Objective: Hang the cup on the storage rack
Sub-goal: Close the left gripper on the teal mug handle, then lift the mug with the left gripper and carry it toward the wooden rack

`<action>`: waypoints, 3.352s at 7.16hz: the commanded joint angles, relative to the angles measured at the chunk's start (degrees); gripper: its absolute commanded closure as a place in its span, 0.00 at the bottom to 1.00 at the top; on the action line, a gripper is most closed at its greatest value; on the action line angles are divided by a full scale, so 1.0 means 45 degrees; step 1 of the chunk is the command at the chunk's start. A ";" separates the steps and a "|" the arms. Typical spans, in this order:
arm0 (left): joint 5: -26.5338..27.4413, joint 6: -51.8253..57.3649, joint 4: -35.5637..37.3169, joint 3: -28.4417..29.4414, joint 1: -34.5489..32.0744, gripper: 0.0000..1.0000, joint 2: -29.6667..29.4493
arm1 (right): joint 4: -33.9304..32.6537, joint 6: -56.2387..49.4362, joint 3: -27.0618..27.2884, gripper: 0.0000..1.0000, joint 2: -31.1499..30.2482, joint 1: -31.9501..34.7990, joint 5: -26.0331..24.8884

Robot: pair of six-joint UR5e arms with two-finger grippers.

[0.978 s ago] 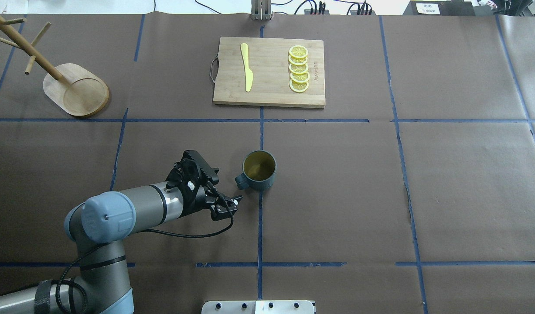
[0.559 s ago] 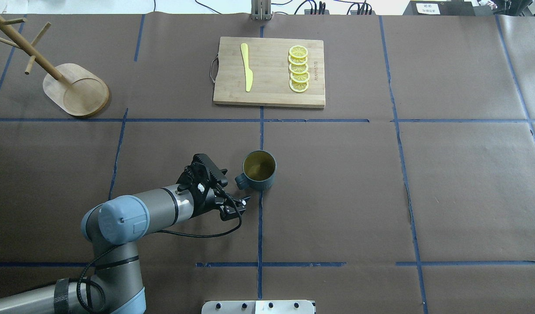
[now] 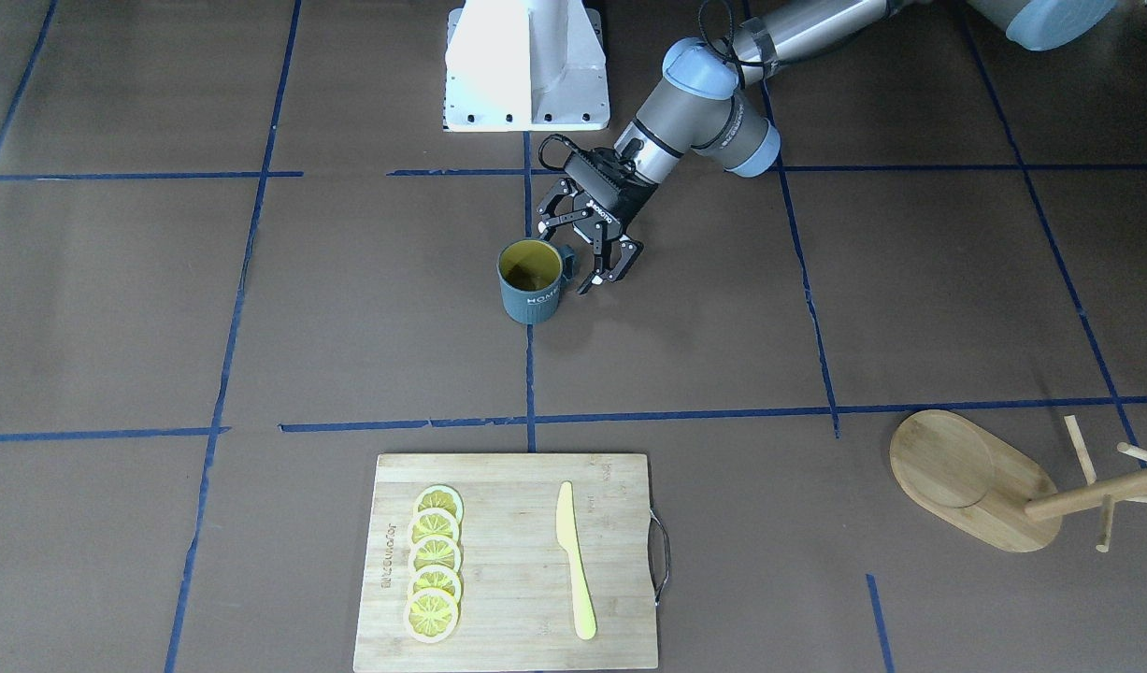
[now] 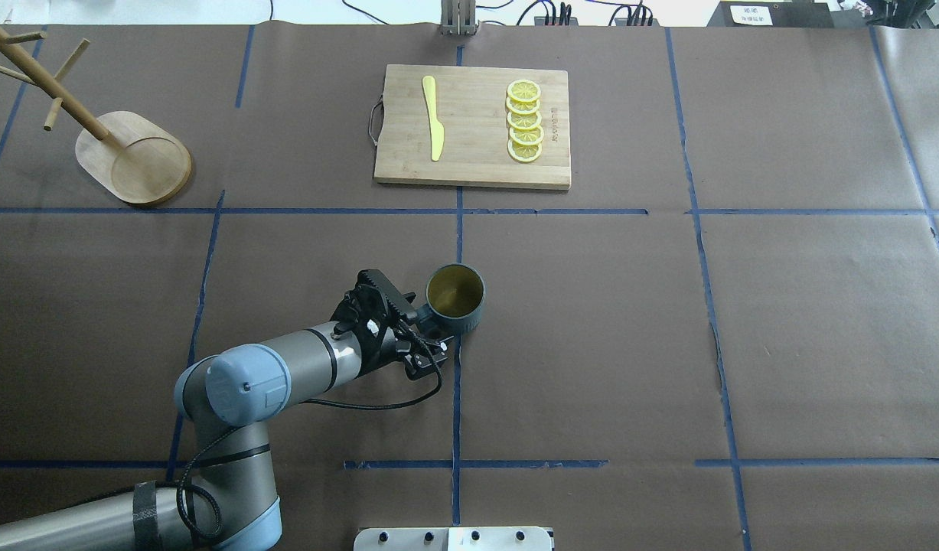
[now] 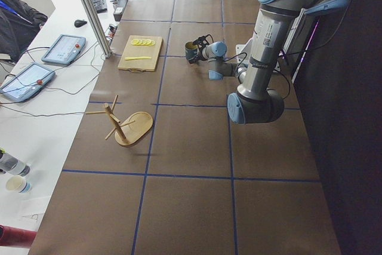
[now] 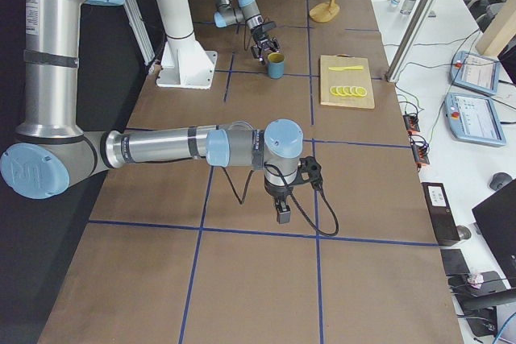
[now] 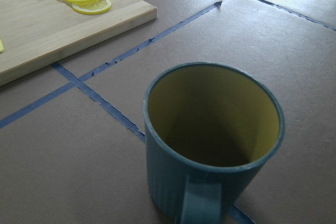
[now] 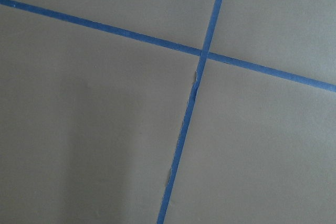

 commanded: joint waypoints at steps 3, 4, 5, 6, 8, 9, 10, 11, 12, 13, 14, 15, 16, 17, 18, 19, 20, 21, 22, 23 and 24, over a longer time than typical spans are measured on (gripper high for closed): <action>-0.0014 -0.0005 -0.0018 0.0029 0.0007 1.00 0.0042 | 0.0000 0.0000 -0.0024 0.00 0.0000 0.0000 -0.0001; -0.0014 -0.0005 -0.0037 -0.0029 0.0007 1.00 0.0023 | 0.0000 0.0000 -0.0024 0.00 0.0000 0.0000 -0.0001; -0.0014 -0.0063 -0.0076 -0.0088 0.0007 1.00 -0.0016 | 0.0000 0.0000 -0.0024 0.00 0.0000 0.0000 -0.0001; -0.0014 -0.0257 -0.0618 -0.0243 0.0007 1.00 -0.0074 | 0.0000 0.0000 -0.0024 0.00 0.0000 0.0000 -0.0001; -0.0092 -0.1709 -0.1736 -0.0322 -0.0013 1.00 -0.0017 | 0.0000 0.0019 -0.0005 0.00 0.0039 -0.0019 0.0019; -0.0092 -0.3870 -0.1814 -0.0323 -0.0052 1.00 0.0022 | 0.0000 0.0019 -0.0024 0.00 0.0078 -0.0019 -0.0001; 0.0005 -0.5225 -0.1776 -0.0381 -0.0265 1.00 0.0042 | 0.0000 0.0019 -0.0024 0.00 0.0117 -0.0019 -0.0001; -0.0014 -0.5780 -0.1737 -0.0381 -0.0654 1.00 0.0061 | 0.0000 0.0019 -0.0024 0.00 0.0136 -0.0019 -0.0001; -0.0130 -0.7314 -0.1679 -0.0381 -0.1160 1.00 0.0100 | 0.0000 0.0019 -0.0005 0.00 0.0156 -0.0019 0.0019; -0.0286 -0.8315 -0.1601 -0.0381 -0.1475 1.00 0.0120 | 0.0000 0.0019 0.0015 0.00 0.0156 -0.0019 0.0019; -0.0326 -0.9717 -0.1600 -0.0381 -0.1826 1.00 0.0120 | 0.0000 0.0019 -0.0004 0.00 0.0156 -0.0019 0.0019; -0.1119 -1.1471 -0.1697 -0.0401 -0.2448 1.00 0.0120 | 0.0000 0.0000 0.0015 0.00 0.0156 -0.0019 0.0019; -0.2423 -1.3771 -0.1756 -0.0459 -0.3286 1.00 0.0120 | 0.0000 0.0019 -0.0004 0.00 0.0156 -0.0019 0.0019; -0.3673 -1.6211 -0.1795 -0.0460 -0.4358 1.00 0.0120 | 0.0000 0.0000 -0.0005 0.00 0.0156 -0.0019 0.0019; -0.4556 -1.7840 -0.2259 -0.0479 -0.5277 1.00 0.0159 | 0.0000 0.0019 -0.0024 0.00 0.0156 -0.0019 0.0019; -0.5357 -1.9809 -0.3018 -0.0460 -0.6253 1.00 0.0353 | 0.0000 0.0000 -0.0024 0.00 0.0156 -0.0019 0.0019; -0.5404 -2.1279 -0.3567 -0.0421 -0.6766 1.00 0.0393 | 0.0000 0.0000 -0.0024 0.00 0.0156 -0.0019 0.0019; -0.5463 -2.2802 -0.4056 -0.0382 -0.7235 1.00 0.0413 | 0.0000 0.0000 -0.0043 0.00 0.0156 -0.0019 -0.0001; -0.6217 -2.3958 -0.4409 -0.0304 -0.8013 1.00 0.0452 | 0.0000 0.0000 -0.0044 0.00 0.0156 -0.0019 -0.0020; -0.7559 -2.4646 -0.4451 -0.0110 -0.9200 1.00 0.0510 | 0.0000 -0.0020 -0.0063 0.00 0.0156 -0.0019 -0.0020; -0.8288 -2.4788 -0.4703 0.0124 -0.9869 1.00 0.0704 | 0.0000 -0.0001 -0.0044 0.00 0.0156 -0.0019 -0.0020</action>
